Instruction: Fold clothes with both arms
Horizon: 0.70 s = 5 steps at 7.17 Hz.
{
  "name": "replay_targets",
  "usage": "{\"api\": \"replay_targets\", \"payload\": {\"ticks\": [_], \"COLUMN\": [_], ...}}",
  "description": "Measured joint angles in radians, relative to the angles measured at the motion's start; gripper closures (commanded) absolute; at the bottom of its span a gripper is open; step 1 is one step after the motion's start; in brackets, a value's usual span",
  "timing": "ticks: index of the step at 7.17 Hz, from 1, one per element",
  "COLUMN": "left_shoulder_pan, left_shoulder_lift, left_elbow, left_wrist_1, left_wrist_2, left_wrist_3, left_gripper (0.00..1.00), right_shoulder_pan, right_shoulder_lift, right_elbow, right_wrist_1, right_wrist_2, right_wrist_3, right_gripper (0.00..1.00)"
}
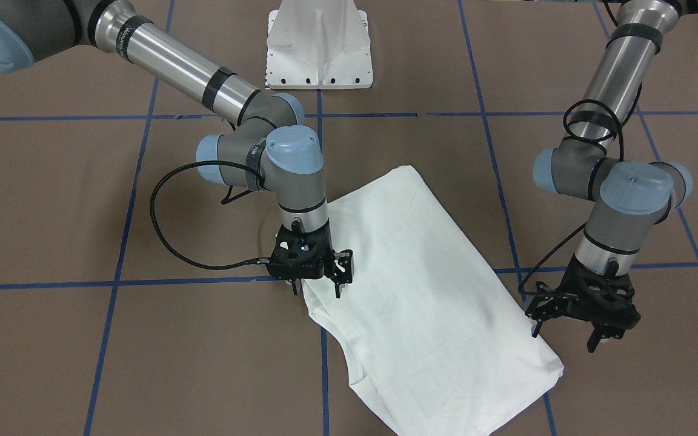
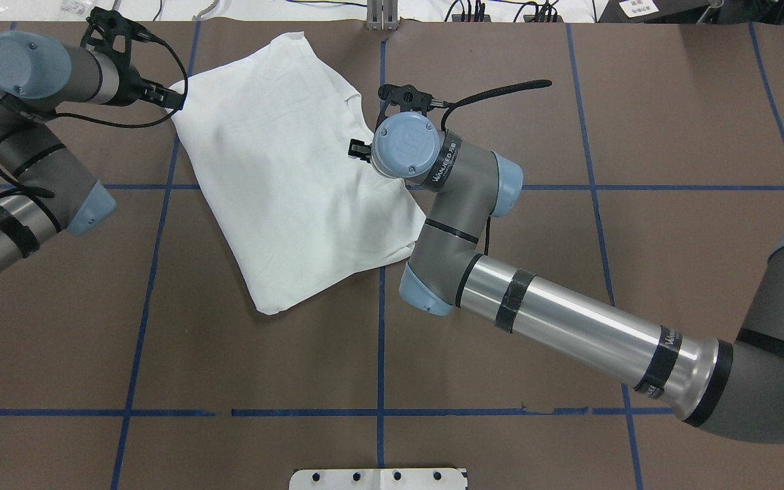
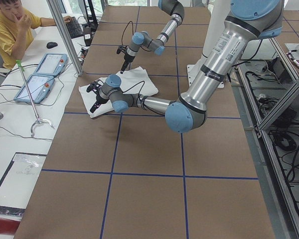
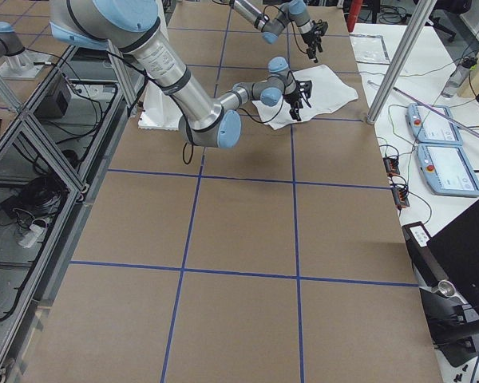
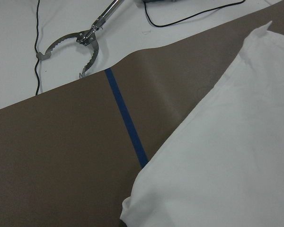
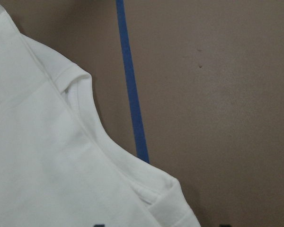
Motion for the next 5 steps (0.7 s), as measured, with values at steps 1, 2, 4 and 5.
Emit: {"api": "replay_targets", "payload": {"ticks": [1,2,4,5], "left_shoulder_pan": [0.000,0.000,0.000,0.000], "left_shoulder_lift": [0.001,0.001,0.005,0.010], "left_elbow": [-0.002,-0.002,-0.006,-0.012], "left_wrist_1": [0.000,0.000,0.000,0.000], "left_wrist_2": [0.000,0.000,0.000,0.000], "left_wrist_3": [0.000,0.000,0.000,0.000], "left_gripper": [0.00,0.00,0.00,0.00], "right_shoulder_pan": [-0.008,-0.013,-0.018,-0.019], "right_shoulder_lift": [-0.008,-0.013,-0.015,-0.015], "right_elbow": [0.000,0.000,0.000,0.002], "right_wrist_1": [0.000,0.000,0.000,0.000], "right_wrist_2": [-0.012,-0.019,-0.022,-0.022], "right_wrist_3": [-0.006,-0.009,-0.011,-0.014], "right_gripper": [0.23,0.35,1.00,1.00]}}
